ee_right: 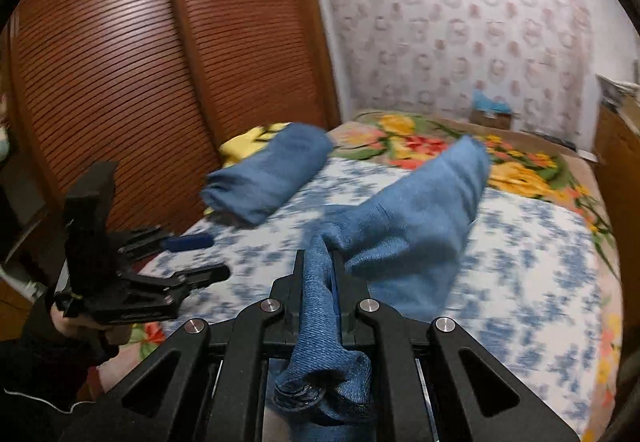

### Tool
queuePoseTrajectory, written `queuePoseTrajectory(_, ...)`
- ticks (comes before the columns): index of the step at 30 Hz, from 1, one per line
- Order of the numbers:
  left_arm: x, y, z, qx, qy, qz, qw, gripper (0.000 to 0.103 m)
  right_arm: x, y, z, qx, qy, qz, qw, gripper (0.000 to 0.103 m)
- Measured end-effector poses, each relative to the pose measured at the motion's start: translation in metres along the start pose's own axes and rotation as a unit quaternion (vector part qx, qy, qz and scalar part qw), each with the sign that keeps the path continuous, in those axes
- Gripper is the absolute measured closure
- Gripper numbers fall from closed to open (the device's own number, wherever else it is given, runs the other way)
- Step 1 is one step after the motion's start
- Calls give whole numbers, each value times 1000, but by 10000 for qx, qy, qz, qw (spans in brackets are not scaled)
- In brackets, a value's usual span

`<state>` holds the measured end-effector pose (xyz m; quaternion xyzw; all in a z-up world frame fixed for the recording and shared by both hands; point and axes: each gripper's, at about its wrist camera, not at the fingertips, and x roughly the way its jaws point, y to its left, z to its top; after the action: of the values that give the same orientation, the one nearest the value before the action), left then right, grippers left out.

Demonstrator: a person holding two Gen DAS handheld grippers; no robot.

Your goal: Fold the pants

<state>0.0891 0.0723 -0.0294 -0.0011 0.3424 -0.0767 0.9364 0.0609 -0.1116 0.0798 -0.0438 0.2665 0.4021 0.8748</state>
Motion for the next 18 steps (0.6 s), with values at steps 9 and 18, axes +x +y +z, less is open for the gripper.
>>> queuePoseTrajectory(9,-8,33,-3,-263,-55,285,9992,48,66,38,-34,-137,870,296,9957,91)
queuePoseTrajectory(18,-1,27,2,-203,-87,231,9995,48,29,30,-15,-111,559,257,9980,65)
